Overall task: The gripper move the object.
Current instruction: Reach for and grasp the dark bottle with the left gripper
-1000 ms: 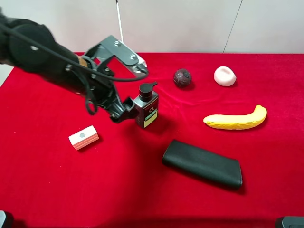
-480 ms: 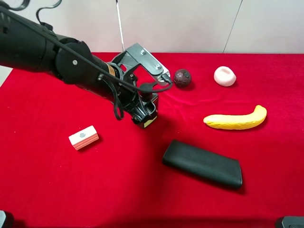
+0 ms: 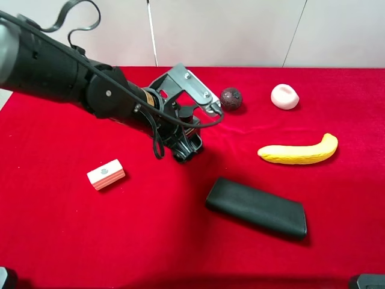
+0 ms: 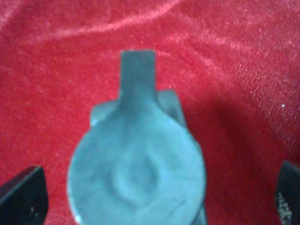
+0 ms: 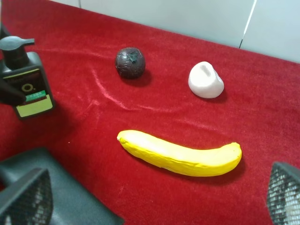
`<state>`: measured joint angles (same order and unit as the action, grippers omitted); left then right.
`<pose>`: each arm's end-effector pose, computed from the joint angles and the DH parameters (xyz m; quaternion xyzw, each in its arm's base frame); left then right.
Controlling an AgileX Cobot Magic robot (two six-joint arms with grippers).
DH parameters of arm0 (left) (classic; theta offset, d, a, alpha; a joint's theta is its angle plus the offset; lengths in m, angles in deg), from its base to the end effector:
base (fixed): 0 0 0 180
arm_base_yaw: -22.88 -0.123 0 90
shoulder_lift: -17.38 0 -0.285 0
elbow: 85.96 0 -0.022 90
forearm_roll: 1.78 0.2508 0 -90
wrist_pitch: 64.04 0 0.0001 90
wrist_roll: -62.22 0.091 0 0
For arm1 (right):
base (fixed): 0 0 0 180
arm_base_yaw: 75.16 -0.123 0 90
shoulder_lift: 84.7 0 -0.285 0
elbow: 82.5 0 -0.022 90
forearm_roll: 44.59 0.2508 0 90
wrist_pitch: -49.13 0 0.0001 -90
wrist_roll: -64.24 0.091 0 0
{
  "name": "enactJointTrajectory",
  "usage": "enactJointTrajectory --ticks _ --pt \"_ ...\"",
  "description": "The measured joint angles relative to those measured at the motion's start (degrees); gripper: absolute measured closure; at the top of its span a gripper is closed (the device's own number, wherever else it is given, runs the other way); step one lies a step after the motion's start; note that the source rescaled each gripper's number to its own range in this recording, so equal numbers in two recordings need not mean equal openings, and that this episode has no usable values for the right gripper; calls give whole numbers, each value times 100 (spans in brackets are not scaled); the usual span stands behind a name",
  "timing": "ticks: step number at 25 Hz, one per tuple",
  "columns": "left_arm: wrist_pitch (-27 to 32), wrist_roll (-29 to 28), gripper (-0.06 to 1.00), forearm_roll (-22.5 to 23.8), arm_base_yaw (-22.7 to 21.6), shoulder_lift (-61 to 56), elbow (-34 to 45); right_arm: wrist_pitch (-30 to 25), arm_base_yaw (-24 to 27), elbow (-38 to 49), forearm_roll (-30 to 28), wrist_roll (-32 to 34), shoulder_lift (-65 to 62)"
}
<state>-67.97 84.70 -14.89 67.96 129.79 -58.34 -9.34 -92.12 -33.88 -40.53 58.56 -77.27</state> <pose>0.2478 -0.2465 0.1427 0.4221 0.8262 -0.1074 0.3572 -0.0056 0.0040 0.2805 -0.1657 0.8241 0.0884 0.5344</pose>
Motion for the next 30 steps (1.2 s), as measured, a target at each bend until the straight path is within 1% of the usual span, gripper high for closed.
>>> enactJointTrajectory --ticks 9,12,14,17,19,25,26,30 --pt "-147 -32 1 0 8 80 0 0 0 0 42 0 0" --pt "-171 -39 6 0 8 80 0 0 0 0 42 0 0" --pt "-177 -50 14 0 8 80 0 -7 0 0 42 0 0" --pt "-177 -61 32 0 8 80 0 -1 0 0 42 0 0" --pt "-177 -68 41 0 8 80 0 -1 0 0 42 0 0" --pt "-177 -68 61 0 8 80 0 -1 0 0 42 0 0" --pt "-171 -68 65 0 8 80 0 -1 0 0 42 0 0" --pt "-160 -73 90 0 8 80 0 -1 0 0 42 0 0"
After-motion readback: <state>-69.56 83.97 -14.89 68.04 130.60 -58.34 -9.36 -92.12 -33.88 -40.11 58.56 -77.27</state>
